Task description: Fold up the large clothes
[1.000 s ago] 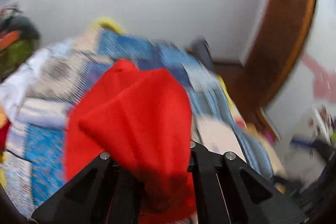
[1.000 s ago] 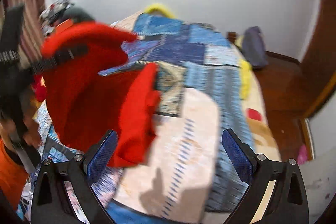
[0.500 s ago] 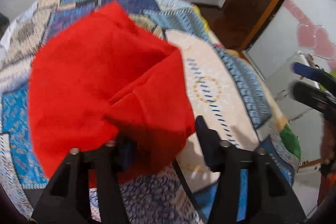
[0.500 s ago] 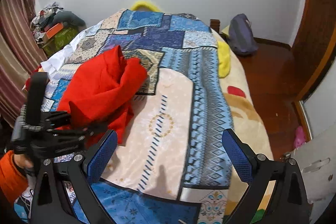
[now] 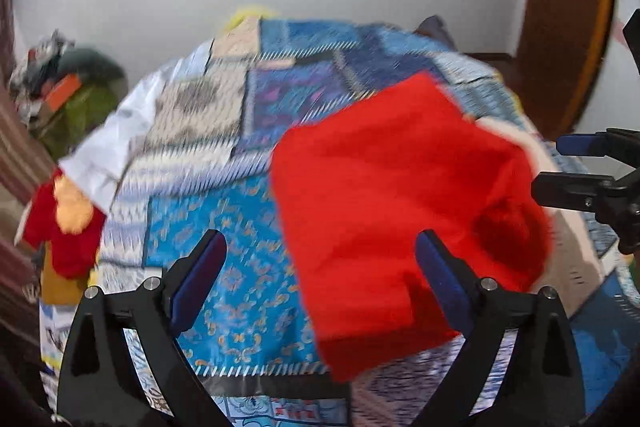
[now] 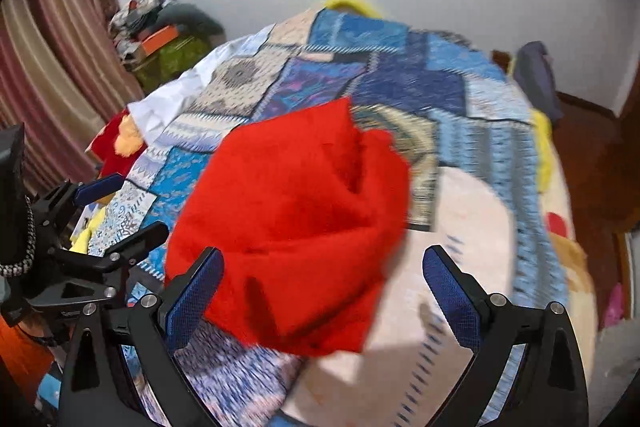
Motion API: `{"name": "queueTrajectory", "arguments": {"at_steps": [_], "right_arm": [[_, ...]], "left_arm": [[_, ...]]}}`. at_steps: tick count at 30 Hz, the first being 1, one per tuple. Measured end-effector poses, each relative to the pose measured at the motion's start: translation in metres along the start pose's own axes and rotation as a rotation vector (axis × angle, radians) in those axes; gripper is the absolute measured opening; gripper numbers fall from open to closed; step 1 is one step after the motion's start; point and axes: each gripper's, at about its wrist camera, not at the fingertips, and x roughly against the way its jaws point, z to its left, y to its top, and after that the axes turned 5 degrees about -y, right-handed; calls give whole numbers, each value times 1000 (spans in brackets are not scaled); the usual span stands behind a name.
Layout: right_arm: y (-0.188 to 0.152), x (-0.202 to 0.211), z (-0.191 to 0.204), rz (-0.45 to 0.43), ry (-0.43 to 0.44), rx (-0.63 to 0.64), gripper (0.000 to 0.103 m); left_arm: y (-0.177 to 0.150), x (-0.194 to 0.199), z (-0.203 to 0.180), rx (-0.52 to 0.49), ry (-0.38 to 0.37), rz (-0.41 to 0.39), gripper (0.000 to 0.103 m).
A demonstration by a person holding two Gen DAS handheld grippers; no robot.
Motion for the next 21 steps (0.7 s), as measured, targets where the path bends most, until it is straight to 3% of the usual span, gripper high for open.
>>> {"name": "queueTrajectory", "arguments": {"at_steps": [5, 8, 12, 18, 21], "right_arm": [[0, -65, 17, 124, 26, 3, 99], [-14, -88, 13, 184, -29, 60, 99], [-42, -87, -9, 208, -114, 157, 99], [-68, -63, -71, 225, -48, -48, 100], [-73, -53, -90, 230, -83, -115, 100]], "left_arm": [[-28, -53, 17, 56, -41, 138, 96], [-43, -62, 14, 93, -116, 157, 96], [-55, -65, 2, 98, -193, 184, 96], [-68, -52, -11, 74, -154, 160, 97], [-69, -42, -10, 68, -142, 158, 96]]}}
